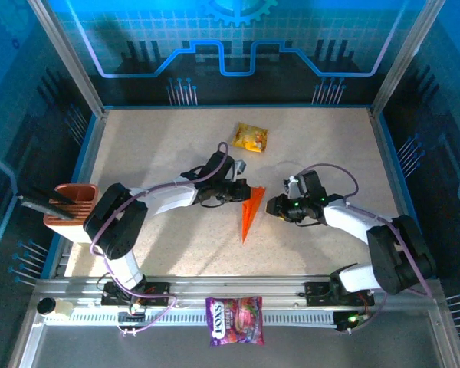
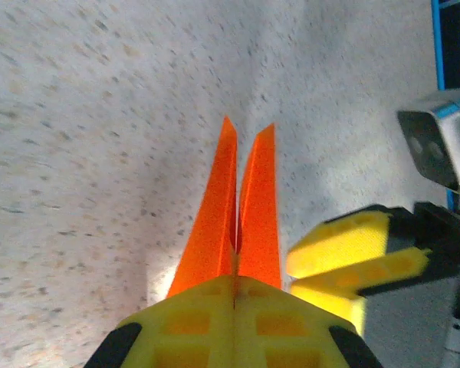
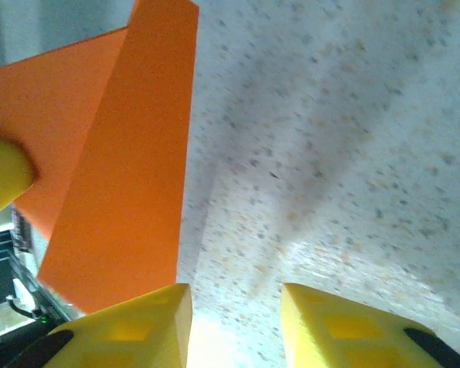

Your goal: Fold a paper plane with a square sheet of paper (pick it up from the middle)

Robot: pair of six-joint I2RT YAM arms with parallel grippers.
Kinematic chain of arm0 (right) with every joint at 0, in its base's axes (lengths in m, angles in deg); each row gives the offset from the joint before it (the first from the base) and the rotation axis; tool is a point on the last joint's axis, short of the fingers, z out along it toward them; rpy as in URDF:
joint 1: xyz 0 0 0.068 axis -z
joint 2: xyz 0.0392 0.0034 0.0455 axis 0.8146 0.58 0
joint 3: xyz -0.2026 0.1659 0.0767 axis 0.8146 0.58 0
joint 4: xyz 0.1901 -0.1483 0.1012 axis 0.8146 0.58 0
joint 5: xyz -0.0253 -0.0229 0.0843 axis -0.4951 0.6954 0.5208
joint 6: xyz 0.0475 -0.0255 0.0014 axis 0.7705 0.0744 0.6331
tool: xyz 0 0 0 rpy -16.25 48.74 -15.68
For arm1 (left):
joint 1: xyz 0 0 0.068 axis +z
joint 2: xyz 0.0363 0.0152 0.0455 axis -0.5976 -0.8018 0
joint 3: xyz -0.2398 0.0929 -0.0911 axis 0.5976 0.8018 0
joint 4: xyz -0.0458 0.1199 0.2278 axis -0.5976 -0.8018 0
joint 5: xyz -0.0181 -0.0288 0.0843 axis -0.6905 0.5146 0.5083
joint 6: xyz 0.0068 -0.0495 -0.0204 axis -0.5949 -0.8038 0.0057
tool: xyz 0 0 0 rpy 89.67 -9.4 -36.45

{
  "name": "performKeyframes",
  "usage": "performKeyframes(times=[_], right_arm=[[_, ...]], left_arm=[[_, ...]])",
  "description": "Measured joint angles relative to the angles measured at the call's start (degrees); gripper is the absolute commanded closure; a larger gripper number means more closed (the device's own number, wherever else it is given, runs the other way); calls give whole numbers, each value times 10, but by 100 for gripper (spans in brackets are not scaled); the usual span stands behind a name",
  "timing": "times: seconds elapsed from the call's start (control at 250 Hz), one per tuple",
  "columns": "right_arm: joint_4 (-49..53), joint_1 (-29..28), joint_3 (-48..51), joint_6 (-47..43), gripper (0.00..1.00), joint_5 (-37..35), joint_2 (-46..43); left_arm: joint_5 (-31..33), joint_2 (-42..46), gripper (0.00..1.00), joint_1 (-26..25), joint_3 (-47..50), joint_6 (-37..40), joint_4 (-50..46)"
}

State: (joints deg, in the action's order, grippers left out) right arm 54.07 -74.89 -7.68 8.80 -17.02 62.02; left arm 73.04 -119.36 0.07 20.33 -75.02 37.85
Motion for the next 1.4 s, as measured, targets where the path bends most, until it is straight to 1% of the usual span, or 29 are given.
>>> performKeyframes(times=[0.048,0.096,0.224,0.288,0.38,0.491,0.619,0.847,0.919,1.191,1.271,1.351,1.398], right_arm=[[-11,-5,0,10,59,3,-5],[-19,-15,0,15,54,3,-9],[-2,-72,-29,26,53,-27,-9],[-6,-95,-45,30,53,-37,-5],[-26,-113,-54,47,53,-44,10],[-38,-128,-54,64,54,-56,38],[-60,-134,-54,75,55,-52,67],[-57,-138,-79,78,63,-59,97],[-54,-138,-80,78,67,-63,100],[-50,-137,-80,82,77,-66,102],[-55,-135,-79,84,86,-62,104],[-64,-133,-78,87,91,-54,108],[-68,-132,-78,90,94,-51,111]], left_arm=[[28,9,97,-3,0,-5,-10],[53,16,97,-7,0,-8,-21],[108,21,97,-25,-5,-14,-58],[120,21,97,-30,-6,-23,-70],[132,21,97,-33,-9,-31,-85],[139,21,97,-33,-15,-41,-92],[142,21,97,-34,-20,-47,-97],[156,22,97,-36,-20,-55,-104],[158,22,97,-37,-20,-55,-106],[173,22,96,-37,-20,-55,-130],[175,22,96,-37,-20,-55,-135],[174,22,93,-38,-21,-54,-138],[174,21,90,-39,-24,-53,-140]])
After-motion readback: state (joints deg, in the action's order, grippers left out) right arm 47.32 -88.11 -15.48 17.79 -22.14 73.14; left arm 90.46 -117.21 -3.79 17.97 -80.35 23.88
